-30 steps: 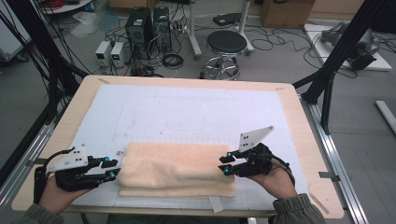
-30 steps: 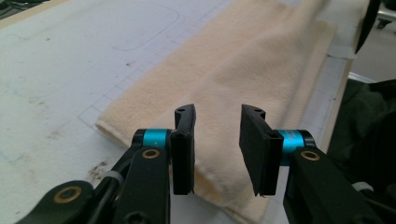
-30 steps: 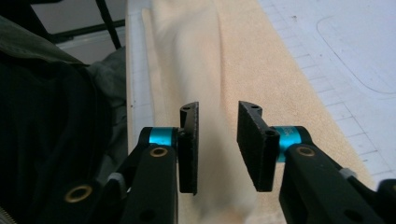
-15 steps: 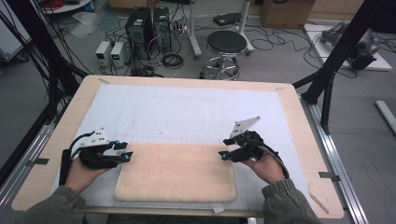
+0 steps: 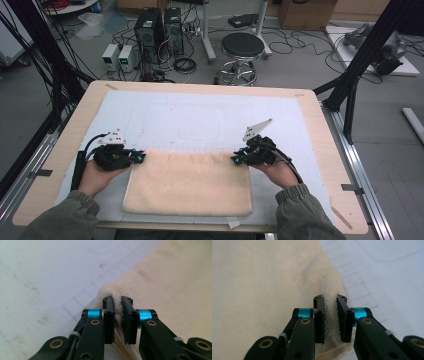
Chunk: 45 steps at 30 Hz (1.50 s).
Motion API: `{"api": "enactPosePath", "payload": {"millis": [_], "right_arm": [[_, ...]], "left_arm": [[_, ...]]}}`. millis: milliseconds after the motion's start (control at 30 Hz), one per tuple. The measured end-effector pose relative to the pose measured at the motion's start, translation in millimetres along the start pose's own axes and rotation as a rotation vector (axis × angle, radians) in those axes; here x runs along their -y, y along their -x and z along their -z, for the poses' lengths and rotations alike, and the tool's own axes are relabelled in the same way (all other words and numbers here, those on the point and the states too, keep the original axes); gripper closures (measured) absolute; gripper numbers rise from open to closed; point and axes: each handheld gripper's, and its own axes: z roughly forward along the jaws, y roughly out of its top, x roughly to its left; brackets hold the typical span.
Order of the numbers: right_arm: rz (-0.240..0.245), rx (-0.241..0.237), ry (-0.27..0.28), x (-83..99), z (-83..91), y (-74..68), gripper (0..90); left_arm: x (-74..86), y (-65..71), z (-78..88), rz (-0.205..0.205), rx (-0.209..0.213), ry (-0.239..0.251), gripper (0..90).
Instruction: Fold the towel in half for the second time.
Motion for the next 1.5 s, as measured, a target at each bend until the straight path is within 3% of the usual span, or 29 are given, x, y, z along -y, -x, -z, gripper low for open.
{"api": "enactPosePath", "payload": {"millis": [100,167,233,300,367,500,633,733,800,867,933,1033,1167,1267,1333,1400,1500], "right_arm": [[-0.021,0.040,0.020,-3.8,8.9,5.1,78.7],[-0.043,0.065,0.028,-1.4,4.4,17.1,76.6],[-0.083,0.103,0.002,3.9,-7.6,31.8,69.7],[-0.139,0.133,-0.018,10.4,-20.6,44.3,59.1],[-0.164,0.129,0.007,14.5,-21.9,48.0,55.5],[-0.083,0.145,0.045,14.2,-7.5,33.6,55.2],[-0.019,0.127,0.022,13.6,-0.5,17.0,52.6],[0.024,0.120,-0.009,10.9,-4.4,9.8,50.8],[0.024,0.119,-0.048,11.1,-13.6,11.2,50.8],[0.009,0.097,-0.068,13.2,-24.9,16.3,57.7],[0.004,0.067,-0.041,13.7,-26.6,19.4,78.9],[0.042,0.065,-0.050,9.3,-23.7,15.4,85.3],[0.074,0.085,0.056,-1.9,3.9,3.7,85.4],[0.065,0.109,0.066,-6.5,11.3,8.5,84.3],[0.023,0.119,0.066,-5.5,6.2,17.3,82.7],[-0.021,0.142,0.037,-1.1,-4.9,30.1,77.2],[-0.065,0.153,0.002,7.4,-19.2,40.7,60.1]], "left_arm": [[-16.1,-4.2,-1.4,0.007,-0.034,0.026,81.0],[-20.5,-9.7,-12.6,0.025,-0.063,0.020,80.4],[-18.5,-17.7,-27.4,0.058,-0.094,-0.011,78.0],[-15.2,-23.7,-36.7,0.071,-0.153,-0.056,65.4],[-11.9,-27.1,-34.6,0.095,-0.134,-0.037,55.2],[-10.2,-21.1,-22.0,0.018,-0.099,0.011,50.4],[-9.2,-15.3,-24.9,-0.045,-0.053,0.015,51.0],[-8.0,-11.9,-37.8,-0.076,-0.048,-0.021,52.2],[-4.6,-12.3,-47.8,-0.096,-0.049,-0.075,57.8],[-0.6,-12.5,-54.0,-0.101,-0.035,-0.083,68.7],[-1.9,-9.8,-53.5,-0.112,-0.053,-0.074,82.9],[-5.4,-6.7,-43.6,-0.106,-0.066,-0.057,86.0],[-16.9,-6.0,-20.9,-0.075,-0.053,0.038,86.2],[-28.0,-10.3,-20.7,-0.053,-0.082,0.070,86.0],[-31.6,-15.3,-30.8,-0.024,-0.111,0.069,85.9],[-30.6,-20.0,-44.6,-0.009,-0.132,0.038,84.3],[-25.3,-21.9,-54.7,-0.016,-0.096,-0.025,77.5]]}}
